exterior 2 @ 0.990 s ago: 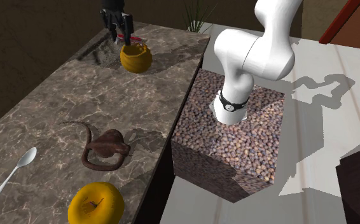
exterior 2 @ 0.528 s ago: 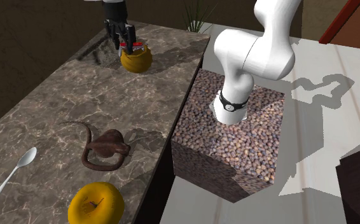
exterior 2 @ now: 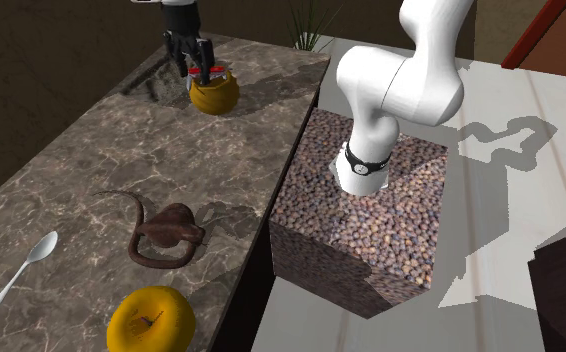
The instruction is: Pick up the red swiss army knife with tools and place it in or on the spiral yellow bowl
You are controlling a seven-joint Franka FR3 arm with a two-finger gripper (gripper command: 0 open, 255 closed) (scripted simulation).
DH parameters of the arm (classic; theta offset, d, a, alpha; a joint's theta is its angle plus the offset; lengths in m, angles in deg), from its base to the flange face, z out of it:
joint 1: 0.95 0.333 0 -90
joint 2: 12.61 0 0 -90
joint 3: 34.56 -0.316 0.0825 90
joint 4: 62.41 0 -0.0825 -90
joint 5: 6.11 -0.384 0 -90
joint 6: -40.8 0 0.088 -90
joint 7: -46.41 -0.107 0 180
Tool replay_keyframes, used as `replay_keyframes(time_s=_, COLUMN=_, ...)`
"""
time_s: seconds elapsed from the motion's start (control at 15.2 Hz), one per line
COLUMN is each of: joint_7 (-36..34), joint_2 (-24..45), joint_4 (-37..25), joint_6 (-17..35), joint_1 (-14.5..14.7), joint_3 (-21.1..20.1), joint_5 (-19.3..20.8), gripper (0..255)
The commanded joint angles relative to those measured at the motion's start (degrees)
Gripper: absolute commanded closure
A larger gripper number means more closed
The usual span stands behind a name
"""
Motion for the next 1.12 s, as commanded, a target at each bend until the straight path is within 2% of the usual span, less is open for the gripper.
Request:
replay_keyframes(time_s=0.0, joint_7=0.0, joint_2=0.0, joint_4=0.1, joint_6=0.0, joint_1=0.0, joint_3=0.0, joint_5=0.0, gripper=0)
replay_keyframes(time_s=0.26, joint_7=0.0, joint_2=0.0, joint_4=0.0, joint_6=-0.1, joint_1=0.0, joint_3=0.1, joint_5=0.0, gripper=0)
replay_keyframes(time_s=0.53, joint_7=-0.1, joint_2=-1.5, joint_4=-5.7, joint_6=-7.6, joint_1=-1.7, joint_3=-3.5, joint_5=-0.5, gripper=0)
replay_keyframes(time_s=1.06, joint_7=-0.1, joint_2=-1.5, joint_4=-5.7, joint_6=-7.6, joint_1=-1.7, joint_3=-3.5, joint_5=-0.5, gripper=0)
